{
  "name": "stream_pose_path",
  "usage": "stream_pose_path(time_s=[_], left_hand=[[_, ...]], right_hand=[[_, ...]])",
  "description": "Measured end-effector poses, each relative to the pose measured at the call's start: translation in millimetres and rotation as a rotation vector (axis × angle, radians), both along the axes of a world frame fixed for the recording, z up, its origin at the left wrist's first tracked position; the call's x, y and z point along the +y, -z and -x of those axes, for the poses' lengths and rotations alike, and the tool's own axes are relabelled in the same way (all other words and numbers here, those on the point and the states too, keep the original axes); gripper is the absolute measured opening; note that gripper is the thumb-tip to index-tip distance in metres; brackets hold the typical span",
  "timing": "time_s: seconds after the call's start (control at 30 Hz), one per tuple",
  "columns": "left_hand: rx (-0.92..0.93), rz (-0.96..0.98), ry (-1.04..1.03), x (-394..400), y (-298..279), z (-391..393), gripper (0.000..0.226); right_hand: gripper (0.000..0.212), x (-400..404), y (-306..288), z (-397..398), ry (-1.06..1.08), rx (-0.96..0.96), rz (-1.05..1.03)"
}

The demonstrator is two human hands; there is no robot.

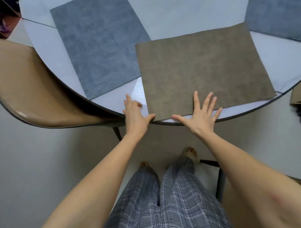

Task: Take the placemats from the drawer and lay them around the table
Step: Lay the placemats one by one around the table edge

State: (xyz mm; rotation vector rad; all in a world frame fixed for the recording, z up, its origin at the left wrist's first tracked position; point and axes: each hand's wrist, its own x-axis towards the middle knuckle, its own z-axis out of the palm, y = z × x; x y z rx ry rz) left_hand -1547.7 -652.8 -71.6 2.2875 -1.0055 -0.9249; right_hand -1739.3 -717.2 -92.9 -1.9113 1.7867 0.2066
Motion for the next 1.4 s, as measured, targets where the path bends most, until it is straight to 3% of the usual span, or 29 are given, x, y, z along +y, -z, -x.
stream_pose_path(time_s=[0.07, 0.13, 0.6, 0.7, 0.77, 0.87, 1.07, 1.23, 1.4], left_hand=[[-0.008, -0.055, 0.141, 2, 5, -2, 0.08], [-0.059, -0.084, 0.226, 2, 5, -3, 0.09], [-0.133, -0.154, 0.273, -6, 0, 0, 0.072], [-0.107, -0.09, 0.163, -7, -8, -2, 0.053], [-0.202, -0.035, 0.114, -12, -14, 0, 0.049], [-0.289, -0.006, 0.235, -37, -22, 14, 0.052], [-0.279, -0.136, 0.651, -118, -38, 103, 0.085], [-0.234, -0.259, 0.733, -159, -35, 164, 0.113], [-0.271, -0.394, 0.747, -166, -18, 178, 0.124]], right_hand=[[0.119, 1, 0, -1, 0.0, -0.002, 0.012], [0.119, 2, 0, 0, 0.001, -0.005, 0.025], [0.116, -7, -3, -4, -0.004, 0.019, -0.012], [0.093, -10, -10, 5, -0.001, -0.019, 0.038], [0.074, -15, -17, 17, 0.067, -0.068, 0.155], [0.063, -29, -25, 43, 0.177, -0.131, 0.231], [0.069, -76, -28, 111, 0.296, -0.167, 0.175], [0.083, -104, -22, 156, 0.351, -0.118, 0.078], [0.093, -107, -11, 169, 0.264, -0.081, 0.012]])
